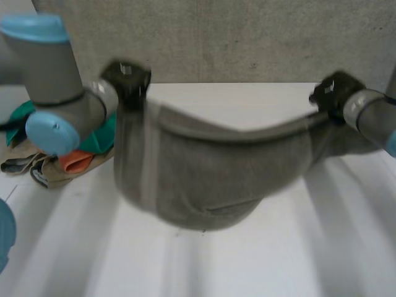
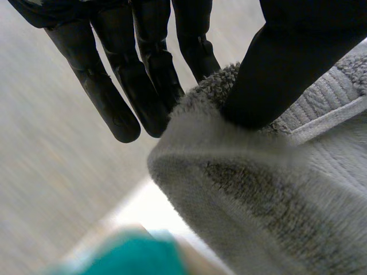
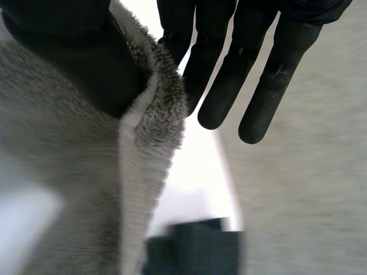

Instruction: Fold the laundry.

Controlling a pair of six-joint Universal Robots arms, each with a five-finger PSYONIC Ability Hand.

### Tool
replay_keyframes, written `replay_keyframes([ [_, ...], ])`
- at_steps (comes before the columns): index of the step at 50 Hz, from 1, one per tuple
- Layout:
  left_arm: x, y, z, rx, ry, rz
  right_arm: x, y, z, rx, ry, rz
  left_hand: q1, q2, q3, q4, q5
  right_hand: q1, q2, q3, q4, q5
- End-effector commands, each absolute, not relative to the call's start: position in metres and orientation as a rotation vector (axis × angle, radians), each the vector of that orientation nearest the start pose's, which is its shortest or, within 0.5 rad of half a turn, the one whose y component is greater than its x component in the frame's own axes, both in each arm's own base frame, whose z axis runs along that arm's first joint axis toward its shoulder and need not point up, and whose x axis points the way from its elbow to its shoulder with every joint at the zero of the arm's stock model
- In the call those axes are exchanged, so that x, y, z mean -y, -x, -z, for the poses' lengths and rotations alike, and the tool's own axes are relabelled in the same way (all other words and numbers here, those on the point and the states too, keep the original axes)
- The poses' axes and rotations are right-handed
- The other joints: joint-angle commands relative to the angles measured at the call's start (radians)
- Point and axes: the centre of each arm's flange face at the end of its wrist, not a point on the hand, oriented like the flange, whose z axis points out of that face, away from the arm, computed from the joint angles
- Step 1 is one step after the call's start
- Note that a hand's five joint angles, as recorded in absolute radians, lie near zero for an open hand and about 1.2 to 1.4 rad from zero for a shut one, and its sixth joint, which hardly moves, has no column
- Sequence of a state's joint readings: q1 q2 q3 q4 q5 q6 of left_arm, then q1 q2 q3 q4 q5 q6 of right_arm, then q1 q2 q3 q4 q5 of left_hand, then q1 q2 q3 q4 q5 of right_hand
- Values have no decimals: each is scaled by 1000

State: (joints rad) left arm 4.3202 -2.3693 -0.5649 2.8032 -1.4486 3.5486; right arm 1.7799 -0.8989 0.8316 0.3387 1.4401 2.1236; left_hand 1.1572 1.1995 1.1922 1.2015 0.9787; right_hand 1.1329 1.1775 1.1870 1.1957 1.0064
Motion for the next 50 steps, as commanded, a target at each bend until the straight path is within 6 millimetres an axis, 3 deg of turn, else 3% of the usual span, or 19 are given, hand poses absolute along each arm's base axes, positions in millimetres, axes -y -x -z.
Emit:
replay_keyframes([
  [1, 393, 312, -397, -1529, -732, 2779, 447, -249, -351, -1771, 1173, 2999, 239, 197, 204, 195, 243, 263, 219, 209, 201, 215],
  [3, 390, 309, -418, -1431, -648, 2880, 449, -247, -370, -1646, 978, 3107, 239, 197, 204, 195, 243, 263, 219, 209, 201, 215],
  [4, 386, 307, -433, -1384, -567, 2959, 449, -245, -388, -1512, 797, 3173, 239, 197, 204, 195, 243, 263, 219, 209, 201, 215],
  [8, 381, 303, -444, -1395, -441, 3031, 442, -240, -408, -1318, 571, 3195, 239, 197, 204, 195, 243, 263, 219, 209, 201, 215],
  [14, 393, 299, -424, -1492, -397, 2987, 435, -239, -395, -1342, 633, 3131, 239, 197, 204, 195, 243, 263, 219, 209, 201, 215],
  [21, 412, 287, -368, -1755, -426, 2784, 435, -239, -336, -1594, 832, 2913, 239, 197, 204, 195, 243, 263, 219, 209, 201, 215],
  [22, 414, 286, -349, -1832, -448, 2723, 435, -239, -318, -1663, 889, 2837, 239, 197, 204, 195, 243, 263, 219, 209, 201, 215],
  [31, 409, 279, -240, -2224, -616, 2384, 424, -228, -206, -2034, 1083, 2403, 239, 197, 204, 195, 243, 263, 219, 209, 201, 215],
  [34, 406, 275, -222, -2282, -632, 2312, 422, -224, -184, -2108, 1092, 2320, 239, 197, 204, 195, 243, 263, 219, 209, 201, 215],
  [35, 404, 274, -214, -2307, -649, 2277, 420, -222, -170, -2153, 1093, 2264, 239, 197, 204, 195, 243, 150, 105, 95, 87, 102],
  [37, 402, 272, -208, -2323, -659, 2244, 420, -219, -159, -2198, 1087, 2211, 239, 197, 204, 195, 243, -62, -106, -116, -125, -110],
  [38, 400, 270, -206, -2329, -671, 2222, 420, -216, -150, -2247, 1068, 2160, 239, 197, 204, 195, 243, -284, -328, -338, -347, -332],
  [43, 398, 264, -204, -2331, -681, 2179, 426, -200, -134, -2406, 947, 2036, 239, 197, 204, 195, 243, -553, -598, -607, -616, -601],
  [47, 395, 261, -208, -2342, -683, 2160, 431, -186, -129, -2515, 816, 1930, 239, 197, 204, 195, 243, -457, -501, -511, -520, -505],
  [49, 393, 259, -209, -2355, -685, 2142, 431, -182, -129, -2542, 782, 1882, 239, 197, 204, 195, 243, -165, -209, -219, -227, -213],
  [50, 391, 259, -209, -2362, -686, 2135, 430, -179, -130, -2556, 766, 1851, 239, 197, 204, 195, 243, 139, 95, 85, 77, 92],
])
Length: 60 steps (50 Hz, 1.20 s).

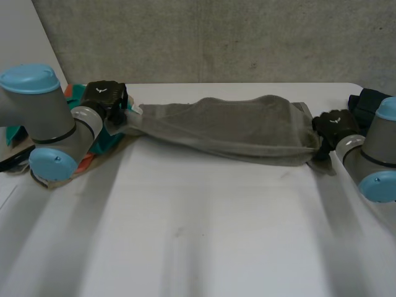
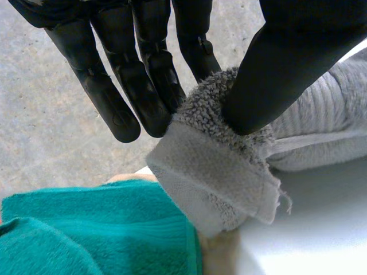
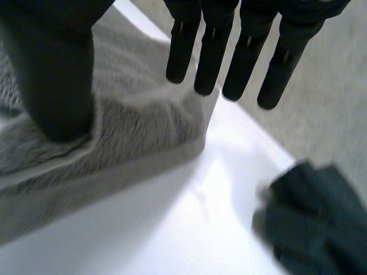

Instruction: Fold the laundry.

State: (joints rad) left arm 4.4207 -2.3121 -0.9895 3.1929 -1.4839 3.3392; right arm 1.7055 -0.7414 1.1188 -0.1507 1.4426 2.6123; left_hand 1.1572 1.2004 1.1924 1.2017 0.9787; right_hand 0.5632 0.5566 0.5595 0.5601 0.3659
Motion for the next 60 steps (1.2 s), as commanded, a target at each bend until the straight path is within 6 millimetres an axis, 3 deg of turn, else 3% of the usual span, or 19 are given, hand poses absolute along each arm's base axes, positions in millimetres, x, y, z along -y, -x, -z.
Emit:
replay_keyframes([
  [1, 390, 259, -211, -2364, -687, 2133, 430, -178, -131, -2560, 762, 1842, 239, 196, 204, 195, 243, 832, 838, 836, 835, 855],
  [10, 364, 254, -218, -2450, -750, 2012, 415, -163, -156, -2557, 805, 1747, 239, 196, 204, 195, 243, 833, 840, 837, 836, 856],
  [14, 344, 248, -221, -2473, -855, 1876, 396, -156, -167, -2590, 990, 1674, 239, 196, 204, 195, 243, 833, 840, 837, 836, 856],
  [23, 254, 222, -209, -2544, -1393, 1157, 317, -119, -182, -2659, 1824, 1135, 239, 196, 204, 195, 243, 833, 840, 837, 836, 856],
  [28, 242, 224, -203, -2522, -1526, 1105, 310, -121, -190, -2634, 1884, 1202, 239, 196, 204, 195, 243, 833, 840, 837, 836, 856],
  [36, 268, 239, -202, -2506, -1409, 1223, 333, -141, -182, -2573, 1848, 1448, 239, 196, 204, 195, 243, 833, 840, 837, 836, 856],
  [45, 320, 257, -204, -2494, -1166, 1416, 384, -167, -174, -2447, 1636, 1894, 239, 196, 204, 195, 243, 833, 840, 837, 836, 856],
  [53, 337, 267, -198, -2506, -1059, 1413, 424, -193, -166, -2240, 1524, 2204, 239, 196, 204, 195, 243, 833, 840, 837, 836, 856],
  [60, 345, 270, -194, -2476, -1012, 1390, 451, -208, -152, -2168, 1513, 2307, 239, 196, 204, 195, 243, 833, 840, 837, 836, 856],
])
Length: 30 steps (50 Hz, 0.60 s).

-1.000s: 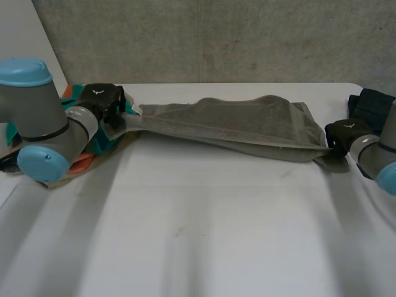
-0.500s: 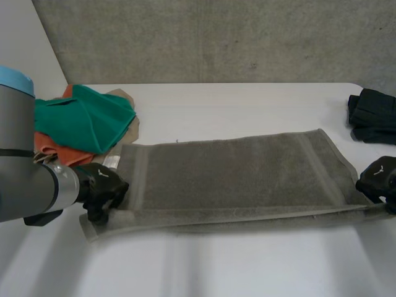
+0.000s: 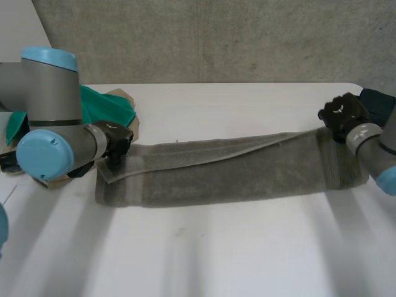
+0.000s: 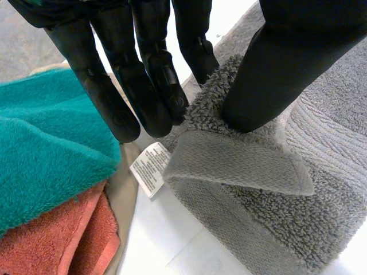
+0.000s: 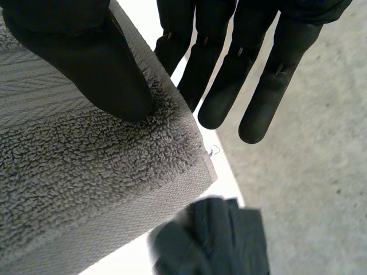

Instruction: Fold the laundry.

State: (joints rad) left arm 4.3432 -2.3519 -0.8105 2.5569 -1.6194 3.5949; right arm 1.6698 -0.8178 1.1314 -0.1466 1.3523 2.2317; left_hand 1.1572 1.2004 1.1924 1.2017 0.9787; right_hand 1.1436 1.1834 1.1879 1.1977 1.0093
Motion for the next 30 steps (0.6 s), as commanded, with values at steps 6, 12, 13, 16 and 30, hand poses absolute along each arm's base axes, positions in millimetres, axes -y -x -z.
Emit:
replay_keyframes([
  [6, 350, 279, -190, -2448, -1007, 1417, 465, -223, -133, -2127, 1539, 2320, 239, 196, 204, 195, 243, 253, 213, 208, 199, 212],
  [12, 360, 288, -193, -2416, -954, 1522, 477, -232, -120, -2119, 1455, 2376, -983, -1026, -1018, -1027, -979, -969, -1009, -1013, -1023, -1009],
  [13, 360, 289, -194, -2415, -940, 1528, 479, -231, -121, -2123, 1428, 2394, -983, -1026, -1018, -1027, -979, -969, -1009, -1013, -1023, -1009],
  [16, 359, 287, -196, -2415, -894, 1531, 483, -228, -128, -2146, 1317, 2418, -983, -1026, -1018, -1027, -979, -969, -1009, -1013, -1023, -1009],
  [30, 319, 288, -216, -2415, -1049, 1554, 454, -203, -166, -2267, 1133, 2253, -983, -1026, -1018, -1027, -979, -969, -1009, -1013, -1023, -1009],
])
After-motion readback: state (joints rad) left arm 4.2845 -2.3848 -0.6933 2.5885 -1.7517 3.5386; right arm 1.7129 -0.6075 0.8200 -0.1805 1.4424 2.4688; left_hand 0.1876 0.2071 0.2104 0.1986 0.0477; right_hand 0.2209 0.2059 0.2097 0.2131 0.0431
